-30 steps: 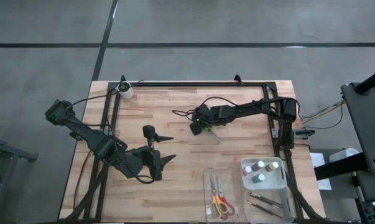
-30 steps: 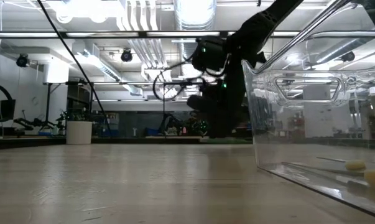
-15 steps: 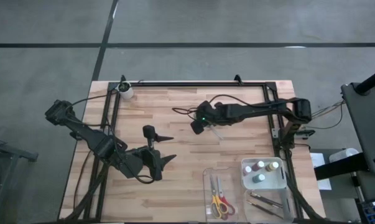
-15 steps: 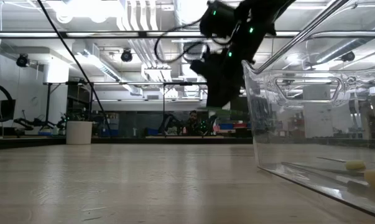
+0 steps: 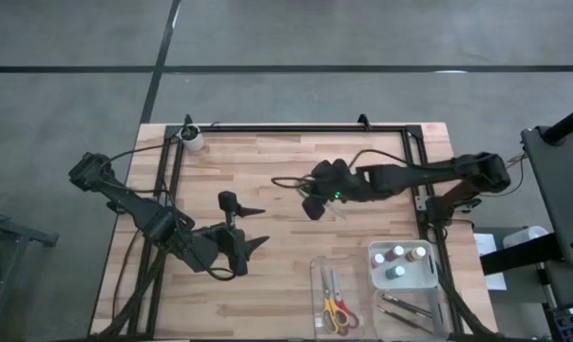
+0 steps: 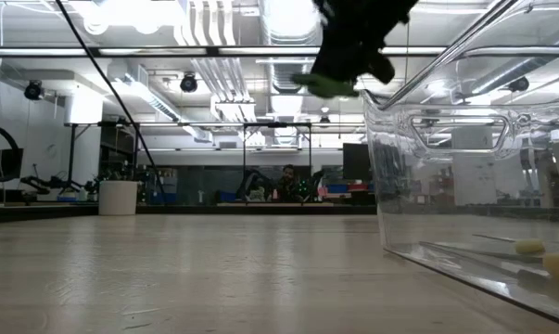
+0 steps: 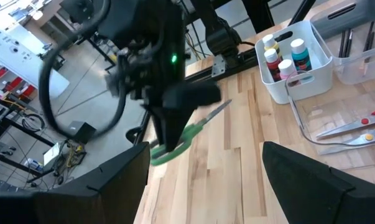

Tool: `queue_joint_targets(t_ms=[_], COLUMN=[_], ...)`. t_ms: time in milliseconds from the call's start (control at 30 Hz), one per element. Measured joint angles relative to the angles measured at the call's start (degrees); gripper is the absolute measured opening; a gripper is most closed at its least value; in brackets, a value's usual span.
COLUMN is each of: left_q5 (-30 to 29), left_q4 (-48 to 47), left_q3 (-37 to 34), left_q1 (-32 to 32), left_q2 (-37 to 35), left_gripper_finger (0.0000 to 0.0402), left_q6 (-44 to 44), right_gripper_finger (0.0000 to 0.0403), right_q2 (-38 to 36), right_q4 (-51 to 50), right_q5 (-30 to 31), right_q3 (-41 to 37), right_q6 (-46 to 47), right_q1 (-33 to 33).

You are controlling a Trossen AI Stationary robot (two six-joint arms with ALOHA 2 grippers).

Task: Pick & Place Paint Supplies
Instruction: Put the green scissors into the left transparent bin

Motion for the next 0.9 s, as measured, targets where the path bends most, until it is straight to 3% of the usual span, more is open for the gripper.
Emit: queue_joint_targets(t_ms=[467, 900], left_q5=[0.0, 0.0], left_q4=[0.0, 0.0], left_q3=[0.0, 0.0], left_q1=[0.0, 0.0], left_q2=[0.0, 0.0], left_gripper_finger=[0.0314, 0.0314], left_q6=[0.0, -0.1], right_gripper_finger=[0.0086, 0.0086], right_q2=[-5.8, -5.6], right_q4=[1.1, 4.0], right_q5=[-0.1, -0.5], right_q3=[0.3, 3.2], right_q6=[-2.4, 10.0], right_q1=[13.3, 22.7])
